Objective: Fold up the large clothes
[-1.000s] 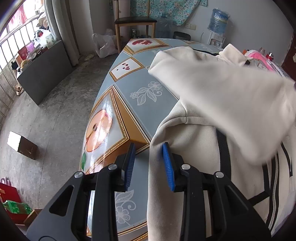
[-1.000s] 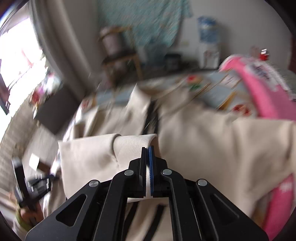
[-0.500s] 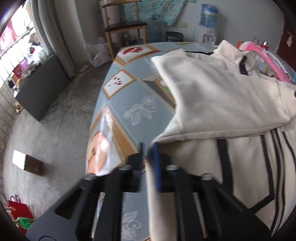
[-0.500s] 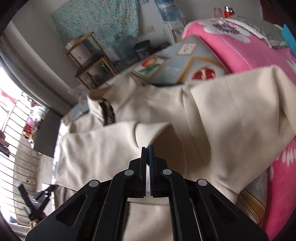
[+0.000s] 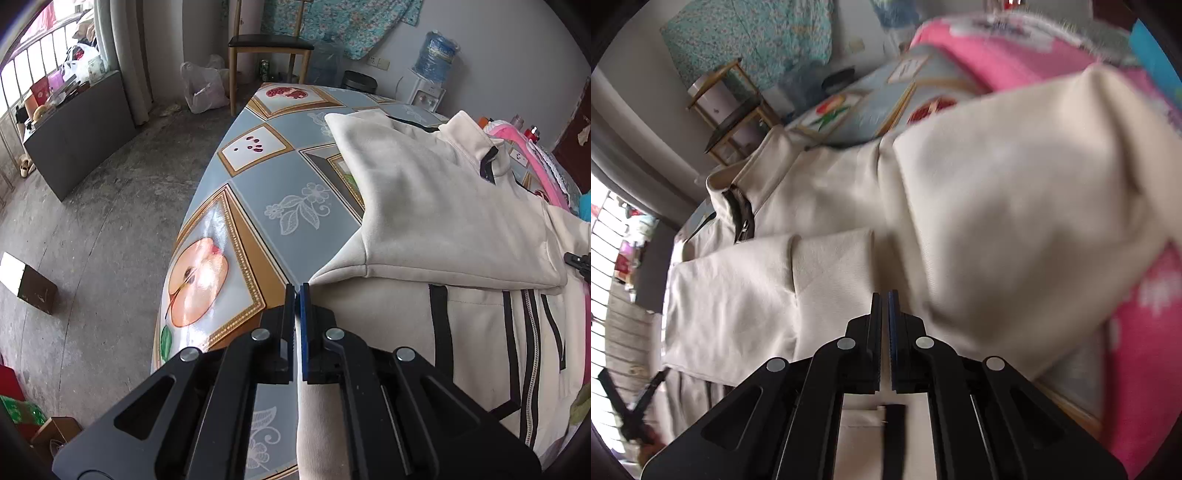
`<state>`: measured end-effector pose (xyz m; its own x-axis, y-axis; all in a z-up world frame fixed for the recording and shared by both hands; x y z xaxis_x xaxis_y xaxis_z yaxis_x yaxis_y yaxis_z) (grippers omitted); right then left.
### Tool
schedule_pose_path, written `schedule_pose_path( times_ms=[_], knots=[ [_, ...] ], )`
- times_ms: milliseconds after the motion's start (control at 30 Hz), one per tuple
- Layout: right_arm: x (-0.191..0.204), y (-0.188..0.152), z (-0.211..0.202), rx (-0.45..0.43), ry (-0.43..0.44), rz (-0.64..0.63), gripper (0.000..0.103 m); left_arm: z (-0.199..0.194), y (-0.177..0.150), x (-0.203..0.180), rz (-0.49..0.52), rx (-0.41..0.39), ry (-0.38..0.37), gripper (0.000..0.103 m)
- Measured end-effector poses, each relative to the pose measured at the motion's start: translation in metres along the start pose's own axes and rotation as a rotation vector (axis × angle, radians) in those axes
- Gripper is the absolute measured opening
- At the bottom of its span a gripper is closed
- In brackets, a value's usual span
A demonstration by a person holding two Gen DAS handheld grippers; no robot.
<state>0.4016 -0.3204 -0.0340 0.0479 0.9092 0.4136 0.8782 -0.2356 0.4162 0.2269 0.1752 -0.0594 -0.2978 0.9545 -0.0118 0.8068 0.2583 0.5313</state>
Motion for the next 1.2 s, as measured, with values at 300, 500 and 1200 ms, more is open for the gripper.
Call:
schedule_pose_path(
  times_ms=[300,500,1200],
  knots=[
    [0.052,-0.027,-0.005,0.032,0.014,-0.221,0.030,-0.024,-0.009,0.028,-0.066,-0.005,-0.008,0.004],
    [0.049,-0.047,-0.001,0.100,-0.086,-0.232,0.031,-0.057,-0.035,0.032,-0.046,0.009,-0.062,0.018],
    [-0.064,-0.228,-0.148,0.043,-0.072,0.083,0.059,-0.087,-0.149,0.027,-0.105,0.161,-0.289,0.028]
  ],
)
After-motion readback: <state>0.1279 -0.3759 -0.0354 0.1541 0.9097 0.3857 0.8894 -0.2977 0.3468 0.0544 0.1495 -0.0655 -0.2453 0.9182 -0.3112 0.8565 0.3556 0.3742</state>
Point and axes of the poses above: each gripper's, at about its wrist camera, not at the fingertips, and z roughly the way its jaws point, x to its left, y to its top, the point moved 2 cm from there along z, roughly the way its jaws point, and after that the axes turned 8 degrees about y, right-handed, at the moved point
